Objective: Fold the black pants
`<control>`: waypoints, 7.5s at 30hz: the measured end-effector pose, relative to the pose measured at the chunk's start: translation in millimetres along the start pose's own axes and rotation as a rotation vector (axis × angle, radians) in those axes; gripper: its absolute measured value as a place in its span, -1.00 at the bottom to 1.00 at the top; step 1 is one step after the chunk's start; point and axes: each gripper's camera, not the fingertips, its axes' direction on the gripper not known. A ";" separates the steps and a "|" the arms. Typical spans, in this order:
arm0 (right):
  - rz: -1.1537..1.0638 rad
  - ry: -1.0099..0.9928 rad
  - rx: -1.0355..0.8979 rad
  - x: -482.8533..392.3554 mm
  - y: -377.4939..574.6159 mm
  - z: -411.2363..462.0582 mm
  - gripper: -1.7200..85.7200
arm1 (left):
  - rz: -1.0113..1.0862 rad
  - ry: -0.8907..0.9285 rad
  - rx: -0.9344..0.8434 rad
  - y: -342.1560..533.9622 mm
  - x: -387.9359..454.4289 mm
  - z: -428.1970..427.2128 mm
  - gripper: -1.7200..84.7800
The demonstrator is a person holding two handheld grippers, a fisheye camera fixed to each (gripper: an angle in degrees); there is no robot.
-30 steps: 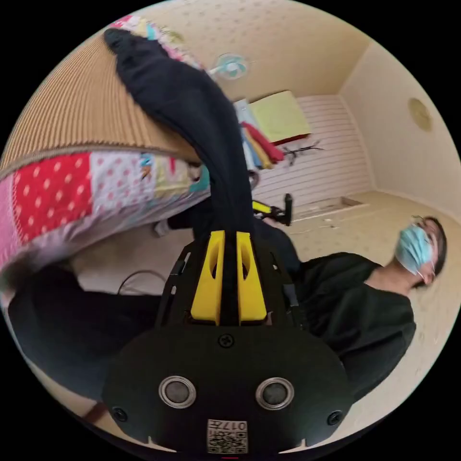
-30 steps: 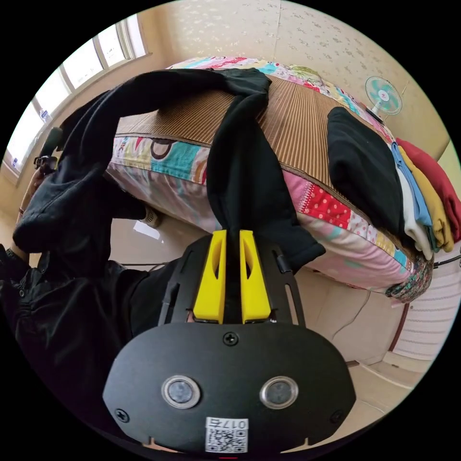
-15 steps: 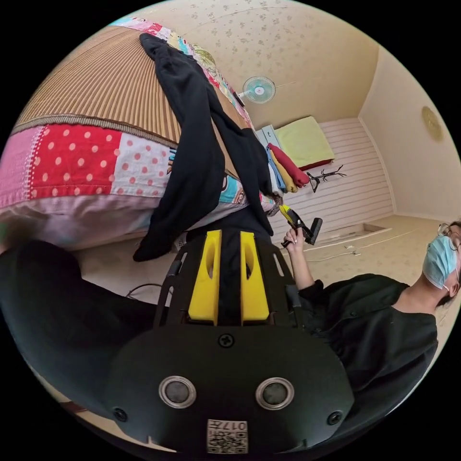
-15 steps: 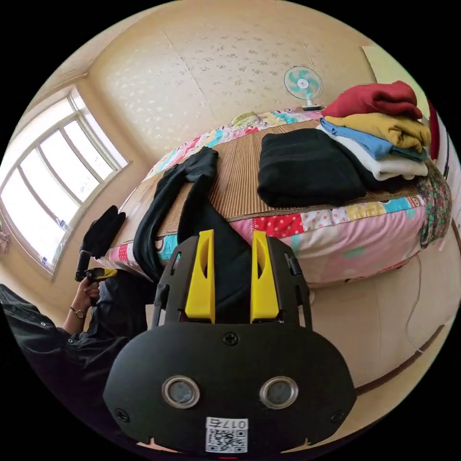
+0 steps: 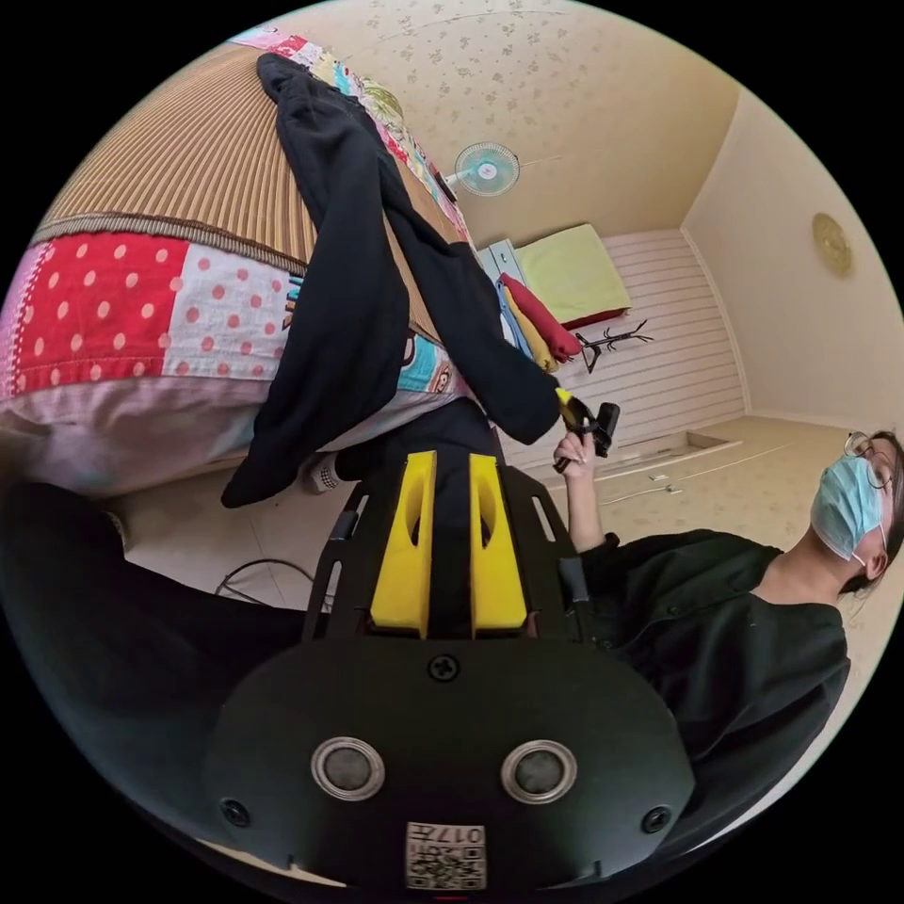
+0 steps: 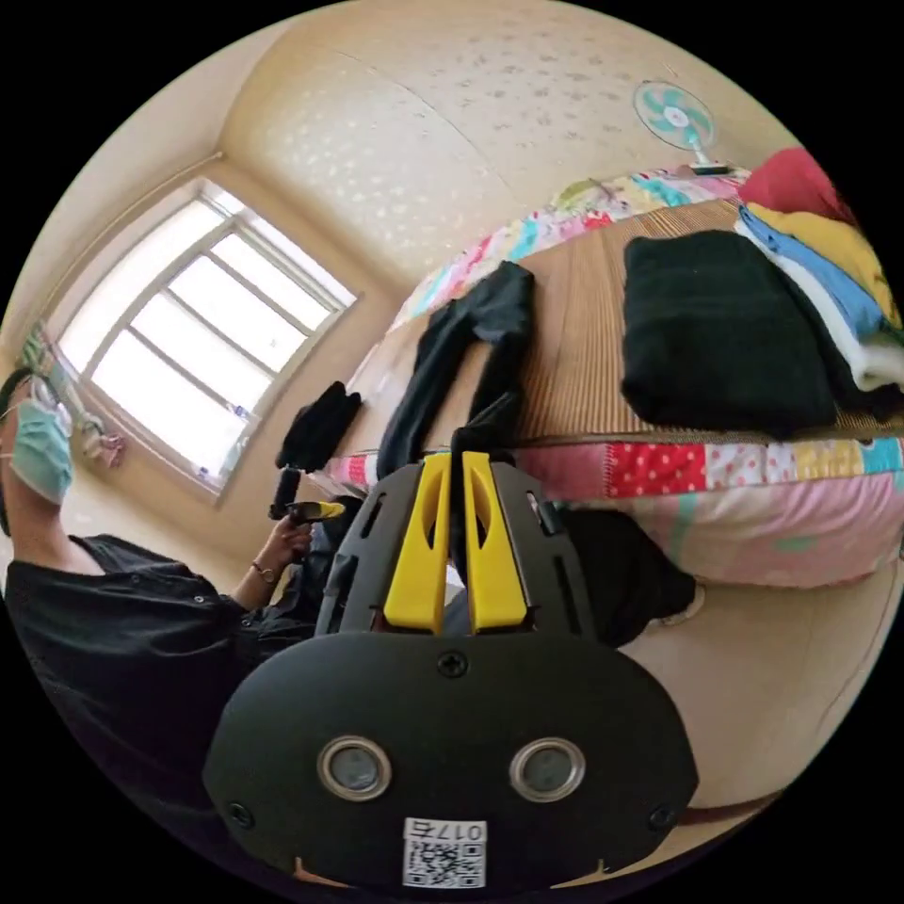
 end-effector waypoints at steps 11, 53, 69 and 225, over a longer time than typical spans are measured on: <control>0.441 0.278 -0.044 96.9 87.9 -50.9 -0.82 | -0.001 0.047 -0.011 5.7 -5.2 5.1 -0.81; 0.179 0.672 -0.298 111.5 117.9 189.4 -0.84 | -0.099 -0.365 0.174 -15.3 -44.6 71.2 -0.74; -0.245 0.524 -0.682 46.8 7.0 669.5 -0.76 | 0.125 -0.239 0.154 -16.8 -42.6 60.7 -0.85; 0.359 0.714 -0.058 356.3 -95.9 451.7 -0.88 | 0.243 0.173 -0.068 -67.5 -69.2 55.2 -0.87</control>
